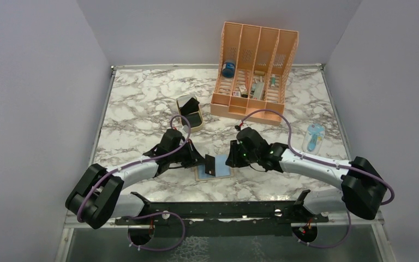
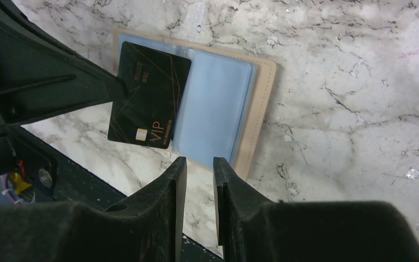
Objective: Put the credit cards into the card holder
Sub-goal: Insert the credit card into the card holder.
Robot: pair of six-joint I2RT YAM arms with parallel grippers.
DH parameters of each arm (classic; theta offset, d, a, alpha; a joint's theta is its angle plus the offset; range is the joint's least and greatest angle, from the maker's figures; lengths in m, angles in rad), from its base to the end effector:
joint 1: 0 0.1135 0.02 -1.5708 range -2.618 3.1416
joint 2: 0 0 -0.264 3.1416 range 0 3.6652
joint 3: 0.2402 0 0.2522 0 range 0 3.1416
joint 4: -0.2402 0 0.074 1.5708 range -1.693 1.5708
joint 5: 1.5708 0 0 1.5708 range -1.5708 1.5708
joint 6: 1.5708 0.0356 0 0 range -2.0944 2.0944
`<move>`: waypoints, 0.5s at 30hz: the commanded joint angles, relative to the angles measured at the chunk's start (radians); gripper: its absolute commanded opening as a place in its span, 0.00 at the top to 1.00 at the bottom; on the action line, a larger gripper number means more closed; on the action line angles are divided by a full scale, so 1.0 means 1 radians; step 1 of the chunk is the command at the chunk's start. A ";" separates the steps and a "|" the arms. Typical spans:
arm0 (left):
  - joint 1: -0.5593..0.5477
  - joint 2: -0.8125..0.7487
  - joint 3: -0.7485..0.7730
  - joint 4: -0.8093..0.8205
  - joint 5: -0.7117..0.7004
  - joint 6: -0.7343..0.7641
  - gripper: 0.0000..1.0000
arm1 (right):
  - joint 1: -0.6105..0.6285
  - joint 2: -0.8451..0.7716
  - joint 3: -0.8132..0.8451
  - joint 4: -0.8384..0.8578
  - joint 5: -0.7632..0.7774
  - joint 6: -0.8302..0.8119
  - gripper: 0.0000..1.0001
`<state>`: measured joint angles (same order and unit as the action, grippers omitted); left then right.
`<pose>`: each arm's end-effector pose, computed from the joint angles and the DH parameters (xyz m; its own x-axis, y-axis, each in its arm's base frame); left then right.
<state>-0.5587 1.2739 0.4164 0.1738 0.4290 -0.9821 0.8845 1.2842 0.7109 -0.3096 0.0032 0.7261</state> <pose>0.1879 -0.1349 0.1528 -0.9257 -0.3132 -0.2120 -0.0259 0.6117 -0.7906 0.1606 0.1959 0.1996 -0.8789 -0.0251 -0.4764 -0.2524 0.8718 0.4197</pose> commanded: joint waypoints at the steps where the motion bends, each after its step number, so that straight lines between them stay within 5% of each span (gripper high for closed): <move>1: -0.009 0.006 -0.018 0.031 -0.028 -0.011 1.00 | 0.005 0.071 0.042 0.044 0.013 -0.026 0.75; 15: -0.039 0.039 -0.032 0.042 -0.118 -0.020 1.00 | 0.005 0.174 -0.014 0.083 0.030 -0.014 0.80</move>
<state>-0.5865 1.3128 0.4072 0.1959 0.3885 -1.0008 0.8845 1.4590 0.7254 -0.2634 0.0086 0.7094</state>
